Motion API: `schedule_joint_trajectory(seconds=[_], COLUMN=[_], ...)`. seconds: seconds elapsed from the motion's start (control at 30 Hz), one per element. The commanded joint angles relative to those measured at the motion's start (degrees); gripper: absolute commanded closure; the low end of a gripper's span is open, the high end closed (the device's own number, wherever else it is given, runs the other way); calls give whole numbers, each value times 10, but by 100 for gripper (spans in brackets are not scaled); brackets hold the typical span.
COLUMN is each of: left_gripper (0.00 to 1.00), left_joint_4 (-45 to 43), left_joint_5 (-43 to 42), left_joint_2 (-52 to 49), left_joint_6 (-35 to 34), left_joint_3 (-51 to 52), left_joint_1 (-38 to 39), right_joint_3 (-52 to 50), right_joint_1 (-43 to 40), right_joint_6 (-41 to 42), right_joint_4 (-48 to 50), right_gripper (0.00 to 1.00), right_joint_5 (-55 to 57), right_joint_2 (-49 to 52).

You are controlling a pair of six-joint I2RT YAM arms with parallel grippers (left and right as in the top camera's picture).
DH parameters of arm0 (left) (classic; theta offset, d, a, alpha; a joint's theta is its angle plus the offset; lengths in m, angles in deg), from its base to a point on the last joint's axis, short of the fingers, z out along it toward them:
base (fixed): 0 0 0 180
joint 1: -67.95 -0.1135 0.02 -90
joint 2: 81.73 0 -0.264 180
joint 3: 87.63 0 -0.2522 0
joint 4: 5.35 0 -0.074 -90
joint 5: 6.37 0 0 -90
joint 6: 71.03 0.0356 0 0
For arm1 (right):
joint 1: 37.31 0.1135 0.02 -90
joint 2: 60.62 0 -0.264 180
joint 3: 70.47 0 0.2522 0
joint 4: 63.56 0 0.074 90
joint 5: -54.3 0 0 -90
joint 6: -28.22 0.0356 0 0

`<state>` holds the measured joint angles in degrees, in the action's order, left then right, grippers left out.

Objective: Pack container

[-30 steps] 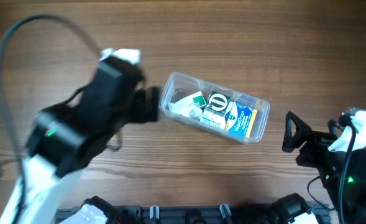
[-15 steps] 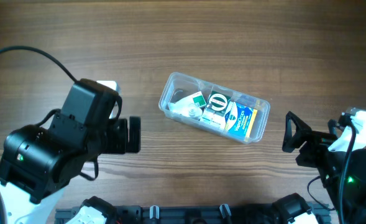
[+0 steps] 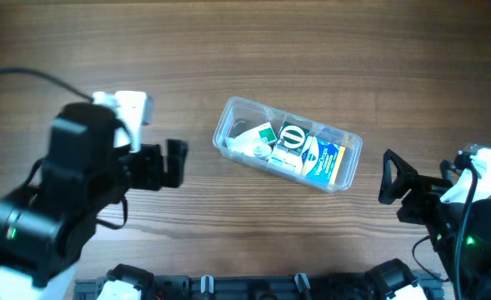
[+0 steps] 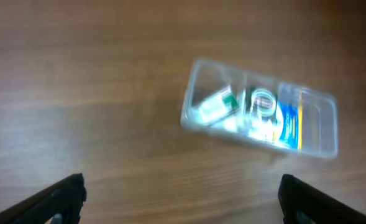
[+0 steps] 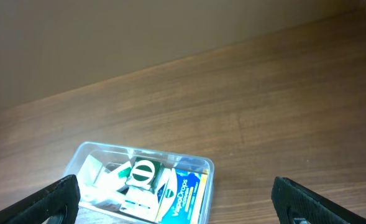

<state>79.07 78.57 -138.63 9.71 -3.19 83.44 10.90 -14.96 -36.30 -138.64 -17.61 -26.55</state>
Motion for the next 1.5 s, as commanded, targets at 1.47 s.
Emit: schedule_joint_trajectory(seconds=[1.47], left_gripper=[0], left_joint_4=[-503], left_joint_5=[-176], left_joint_2=[567], left_joint_6=[24], left_joint_3=[755], left_joint_1=[-112], right_joint_3=[3], right_joint_1=[1], right_joint_6=[1], right_joint_4=[1], right_gripper=[0], right_joint_5=[7], right_joint_2=[-2])
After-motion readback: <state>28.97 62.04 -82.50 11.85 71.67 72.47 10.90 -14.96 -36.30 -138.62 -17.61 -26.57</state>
